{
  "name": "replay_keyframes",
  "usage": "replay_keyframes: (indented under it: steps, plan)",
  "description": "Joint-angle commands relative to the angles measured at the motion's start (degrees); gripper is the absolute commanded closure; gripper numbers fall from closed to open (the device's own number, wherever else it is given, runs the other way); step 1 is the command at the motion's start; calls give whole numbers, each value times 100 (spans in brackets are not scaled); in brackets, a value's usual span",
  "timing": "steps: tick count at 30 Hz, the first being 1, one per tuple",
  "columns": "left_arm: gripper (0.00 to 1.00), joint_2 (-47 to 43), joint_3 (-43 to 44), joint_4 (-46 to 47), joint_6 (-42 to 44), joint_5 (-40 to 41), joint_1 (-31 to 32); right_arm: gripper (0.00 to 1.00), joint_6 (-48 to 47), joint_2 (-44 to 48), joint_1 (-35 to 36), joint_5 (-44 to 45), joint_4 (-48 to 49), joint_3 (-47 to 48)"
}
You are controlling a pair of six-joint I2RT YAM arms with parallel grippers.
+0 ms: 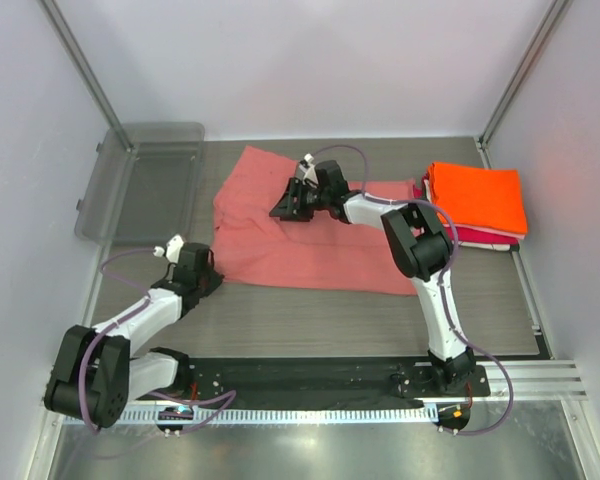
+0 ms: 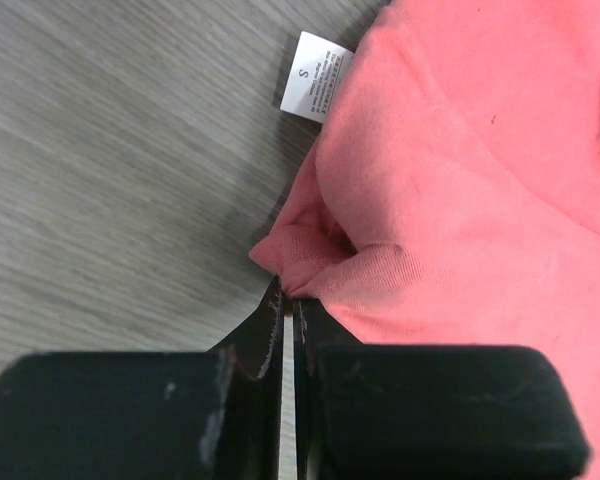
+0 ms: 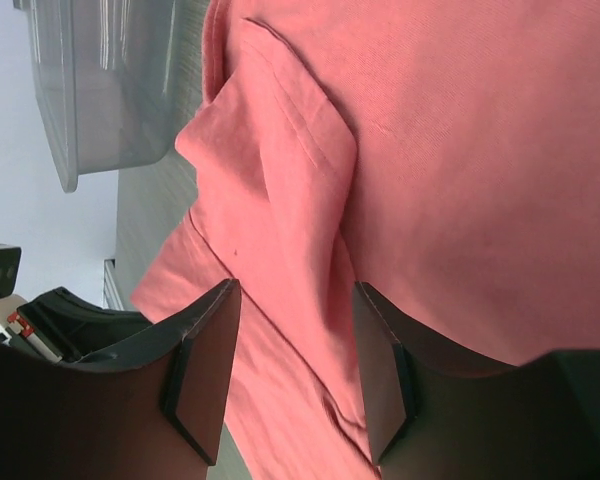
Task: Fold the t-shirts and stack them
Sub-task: Fold the tshirt
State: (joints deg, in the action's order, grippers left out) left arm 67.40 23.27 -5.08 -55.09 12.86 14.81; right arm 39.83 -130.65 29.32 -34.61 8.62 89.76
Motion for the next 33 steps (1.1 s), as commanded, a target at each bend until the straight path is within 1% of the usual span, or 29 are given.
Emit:
replay_keyframes:
  steps: [1, 5, 11, 13, 17, 19, 20, 23, 25, 27, 28, 29, 31, 32, 33]
  plan:
    - [100, -341, -120, -247, -116, 41, -39, 46, 173, -232, 109, -371, 157, 481]
    - [100, -595, -217, -432, -291, -90, -39, 46, 191, -522, 188, -397, 0, 859]
    - [100, -614, -296, -450, -353, -214, -39, 49, 314, -918, 293, -564, -62, 1272]
    - [100, -587, -305, -485, -336, -223, -39, 53, 402, -1015, 311, -634, 34, 1395]
    - [100, -614, -349, -511, -327, -205, -39, 70, 701, -1164, 320, -679, 394, 1580]
    - [100, -657, -375, -537, -336, -179, -48, 73, 719, -1191, 302, -582, 386, 1694]
    - [100, -675, -384, -546, -327, -170, -39, 80, 736, -1191, 294, -521, 394, 1799]
    - [100, -789, -411, -652, -309, -118, -39, 83, 745, -1095, 232, -380, 438, 1827]
    - [100, -868, -437, -757, -309, -82, -39, 83, 780, -867, 162, -135, 639, 1556]
    - [100, -982, -463, -827, -301, -30, -39, 81, 833, -665, 100, 102, 1016, 1274]
    - [100, -1035, -472, -836, -301, -21, -39, 77, 885, -585, 48, 182, 1132, 1125]
    - [100, -1070, -490, -854, -301, -12, -39, 64, 894, -419, 21, 244, 1220, 871]
    - [100, -1167, -534, -854, -309, 6, -39, 43, 798, -304, -5, 323, 1239, 658]
    - [100, -1185, -534, -863, -301, 6, -39, 37, 667, -190, 3, 349, 1186, 614]
    - [100, -1220, -551, -872, -301, -3, -39, 37, 622, -111, 3, 358, 1177, 526]
